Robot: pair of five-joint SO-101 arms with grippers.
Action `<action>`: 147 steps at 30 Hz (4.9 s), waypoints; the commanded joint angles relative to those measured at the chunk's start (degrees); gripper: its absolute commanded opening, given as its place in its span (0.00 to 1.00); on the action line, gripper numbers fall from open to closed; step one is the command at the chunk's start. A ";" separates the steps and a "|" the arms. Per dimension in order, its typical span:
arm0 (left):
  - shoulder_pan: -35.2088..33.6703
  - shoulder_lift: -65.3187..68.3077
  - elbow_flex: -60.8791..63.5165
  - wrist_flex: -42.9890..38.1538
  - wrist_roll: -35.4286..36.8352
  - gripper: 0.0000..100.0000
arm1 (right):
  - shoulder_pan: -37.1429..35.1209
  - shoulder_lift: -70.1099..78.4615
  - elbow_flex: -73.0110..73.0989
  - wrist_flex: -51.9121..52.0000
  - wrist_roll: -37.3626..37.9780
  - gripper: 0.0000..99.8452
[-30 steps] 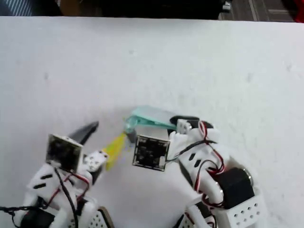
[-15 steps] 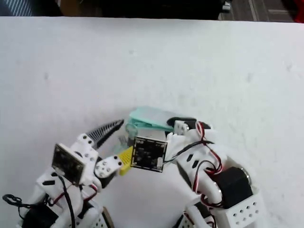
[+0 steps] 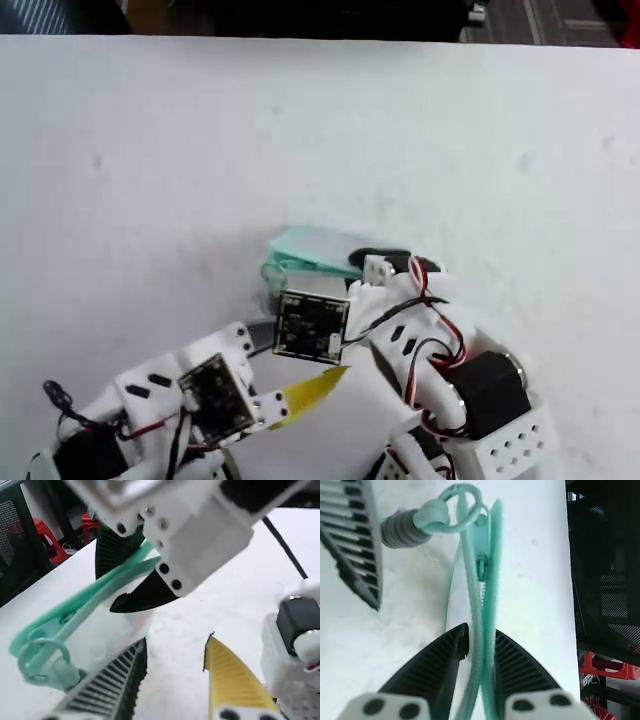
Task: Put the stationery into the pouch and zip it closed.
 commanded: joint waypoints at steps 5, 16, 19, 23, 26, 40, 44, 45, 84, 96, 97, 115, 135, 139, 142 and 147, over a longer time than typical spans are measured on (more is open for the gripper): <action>-19.65 0.57 -11.25 7.65 -2.73 0.20 | 0.04 -0.31 -2.55 -0.22 -0.09 0.02; -28.35 -1.36 -6.68 9.67 -0.44 0.34 | -0.31 0.13 -2.64 -1.45 -0.09 0.02; -25.80 -1.36 -1.05 6.68 5.89 0.34 | -0.22 0.13 -2.64 -1.54 -0.18 0.02; -21.93 -1.36 0.26 5.89 7.38 0.34 | -0.04 0.13 -2.64 -1.45 -0.18 0.02; -21.58 -1.36 3.08 0.70 7.38 0.34 | -0.48 0.13 -2.64 -1.45 -0.44 0.02; -14.99 -1.36 9.93 -13.27 7.03 0.03 | -0.04 0.22 -1.93 -1.54 -0.35 0.02; -5.58 -1.36 5.54 -10.11 5.89 0.02 | 0.04 0.22 0.97 -3.74 -0.35 0.02; -3.47 -1.36 5.54 -10.11 4.31 0.02 | 0.04 0.22 1.76 -4.18 -0.35 0.02; -41.45 -1.27 0.26 4.66 -18.37 0.29 | 2.86 -0.31 2.20 -2.07 4.04 0.02; -42.07 -1.27 3.69 -0.97 -19.16 0.29 | 0.48 0.22 -9.05 8.57 10.64 0.02; -40.57 -1.27 3.60 0.18 -20.92 0.30 | 0.13 0.22 -8.97 9.19 11.25 0.02; -31.16 -1.36 6.77 3.78 -31.03 0.38 | 0.57 -0.40 -9.32 16.75 16.62 0.02; -20.97 -1.27 7.56 -8.26 -17.58 0.38 | 0.13 0.13 -9.14 15.87 16.62 0.02; -20.53 -1.27 8.70 -13.71 -16.18 0.34 | 0.04 -0.31 -9.14 15.96 16.62 0.02; -18.42 -1.27 8.79 -14.77 -16.44 0.31 | 0.04 -0.31 -9.14 15.78 16.62 0.02; -13.41 -1.27 12.04 -17.49 -16.53 0.25 | -2.86 -0.40 -9.32 16.13 15.74 0.02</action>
